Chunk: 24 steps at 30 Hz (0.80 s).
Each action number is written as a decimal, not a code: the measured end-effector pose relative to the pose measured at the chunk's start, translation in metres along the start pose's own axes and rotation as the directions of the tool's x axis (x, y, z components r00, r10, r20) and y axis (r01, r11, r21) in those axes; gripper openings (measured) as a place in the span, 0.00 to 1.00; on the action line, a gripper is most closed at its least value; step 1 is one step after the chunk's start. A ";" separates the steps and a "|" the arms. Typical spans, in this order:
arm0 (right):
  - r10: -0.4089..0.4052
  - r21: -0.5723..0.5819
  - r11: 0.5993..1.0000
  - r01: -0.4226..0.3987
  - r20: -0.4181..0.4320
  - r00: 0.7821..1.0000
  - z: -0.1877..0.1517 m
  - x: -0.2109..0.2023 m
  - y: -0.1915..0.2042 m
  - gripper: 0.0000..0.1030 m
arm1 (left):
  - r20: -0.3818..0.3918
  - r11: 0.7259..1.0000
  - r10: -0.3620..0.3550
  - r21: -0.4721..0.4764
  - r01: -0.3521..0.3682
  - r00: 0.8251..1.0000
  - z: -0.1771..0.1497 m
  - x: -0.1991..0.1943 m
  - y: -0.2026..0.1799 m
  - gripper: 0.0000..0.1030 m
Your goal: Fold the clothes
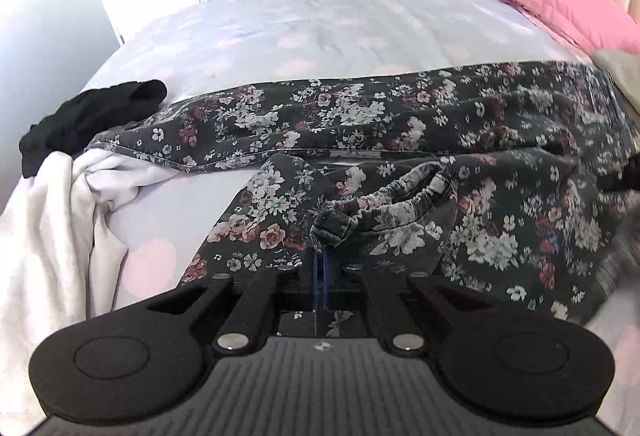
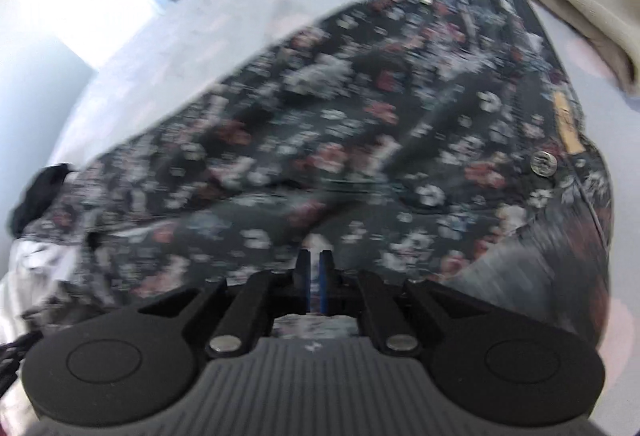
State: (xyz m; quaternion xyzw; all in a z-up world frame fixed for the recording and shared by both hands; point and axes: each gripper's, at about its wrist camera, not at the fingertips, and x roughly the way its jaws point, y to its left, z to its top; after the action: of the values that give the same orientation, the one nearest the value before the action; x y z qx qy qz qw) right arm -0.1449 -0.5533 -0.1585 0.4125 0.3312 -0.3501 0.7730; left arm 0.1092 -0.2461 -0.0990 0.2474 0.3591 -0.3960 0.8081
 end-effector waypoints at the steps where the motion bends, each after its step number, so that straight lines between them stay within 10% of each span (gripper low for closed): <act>1: -0.005 0.017 1.000 0.005 -0.004 1.000 0.001 -0.001 -0.003 0.13 | 0.002 1.000 -0.003 -0.006 0.003 1.000 0.001 0.000 0.001 0.01; 5: -0.001 0.034 0.999 0.000 0.034 0.999 0.004 -0.028 -0.012 0.36 | 0.026 0.999 0.005 -0.039 -0.004 1.000 0.004 -0.003 0.006 0.01; 15: -0.134 0.309 0.944 0.112 0.052 0.990 -0.033 -0.089 -0.093 0.37 | 0.140 0.982 0.101 -0.171 -0.077 0.985 0.015 -0.032 0.039 0.01; 24: -0.027 0.572 0.820 0.006 0.028 0.999 -0.071 -0.111 -0.155 0.45 | 0.167 0.972 0.122 -0.221 -0.083 0.978 0.015 -0.047 0.054 0.01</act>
State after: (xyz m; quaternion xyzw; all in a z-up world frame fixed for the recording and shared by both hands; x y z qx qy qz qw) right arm -0.3467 -0.5259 -0.1640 0.6161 0.2014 -0.4469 0.6165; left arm 0.1390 -0.2042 -0.0468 0.1411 0.3116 -0.3335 0.8785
